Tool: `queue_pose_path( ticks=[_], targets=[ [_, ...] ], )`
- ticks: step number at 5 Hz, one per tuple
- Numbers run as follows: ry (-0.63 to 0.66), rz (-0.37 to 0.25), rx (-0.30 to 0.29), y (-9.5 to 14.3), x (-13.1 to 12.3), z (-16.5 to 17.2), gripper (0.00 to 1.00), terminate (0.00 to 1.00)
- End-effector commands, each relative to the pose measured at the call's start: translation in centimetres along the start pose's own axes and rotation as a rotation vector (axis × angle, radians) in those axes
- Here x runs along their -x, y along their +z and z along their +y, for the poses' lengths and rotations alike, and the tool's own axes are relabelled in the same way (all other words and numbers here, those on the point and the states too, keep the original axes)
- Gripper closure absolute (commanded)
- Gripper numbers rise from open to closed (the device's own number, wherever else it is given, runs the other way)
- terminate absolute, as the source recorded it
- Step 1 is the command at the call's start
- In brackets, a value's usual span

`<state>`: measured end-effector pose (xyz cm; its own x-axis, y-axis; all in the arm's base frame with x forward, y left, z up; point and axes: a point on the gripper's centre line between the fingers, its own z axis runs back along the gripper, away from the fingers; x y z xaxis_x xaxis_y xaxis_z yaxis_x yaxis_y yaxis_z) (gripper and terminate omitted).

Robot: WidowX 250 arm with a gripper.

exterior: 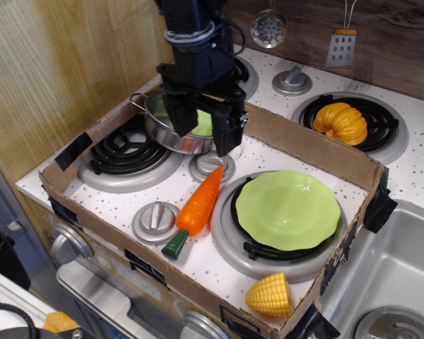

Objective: Take carrot off plate

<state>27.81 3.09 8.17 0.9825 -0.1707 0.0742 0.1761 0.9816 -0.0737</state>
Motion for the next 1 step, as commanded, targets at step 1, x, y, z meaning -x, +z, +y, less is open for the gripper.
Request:
queue_pose_path(
  ticks=[1],
  targets=[
    [-0.002, -0.036, -0.013, 0.97, -0.34, -0.14, 0.0, 1.0]
  ],
)
